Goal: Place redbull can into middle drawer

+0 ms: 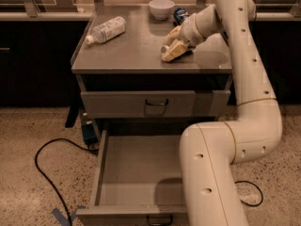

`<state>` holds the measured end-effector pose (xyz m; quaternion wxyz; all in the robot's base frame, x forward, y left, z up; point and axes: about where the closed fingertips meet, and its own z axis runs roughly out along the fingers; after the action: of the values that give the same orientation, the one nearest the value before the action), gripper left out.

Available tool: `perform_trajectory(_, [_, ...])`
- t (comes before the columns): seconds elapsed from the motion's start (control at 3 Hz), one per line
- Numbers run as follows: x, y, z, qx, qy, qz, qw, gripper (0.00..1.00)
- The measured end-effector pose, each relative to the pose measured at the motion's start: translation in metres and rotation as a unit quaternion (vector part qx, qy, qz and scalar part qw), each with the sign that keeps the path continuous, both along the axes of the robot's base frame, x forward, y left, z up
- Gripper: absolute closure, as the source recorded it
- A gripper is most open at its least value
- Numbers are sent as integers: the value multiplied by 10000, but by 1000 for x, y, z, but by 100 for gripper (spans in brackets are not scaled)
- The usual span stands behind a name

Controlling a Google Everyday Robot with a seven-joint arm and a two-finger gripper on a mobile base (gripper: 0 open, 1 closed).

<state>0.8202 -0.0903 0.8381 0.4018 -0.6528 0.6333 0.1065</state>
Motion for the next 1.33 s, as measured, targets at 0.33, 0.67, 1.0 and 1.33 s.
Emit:
perform_trajectory(0.33, [0,15,5,9,109,55,9999,100])
perform_trajectory(0.67, [0,15,5,9,109,55,9999,100])
perform_trajectory(1.0, [1,20,12,-17,51,73,10000,100])
perform_trajectory(1.33, [-7,34,60,-63,-332,262,9991,100])
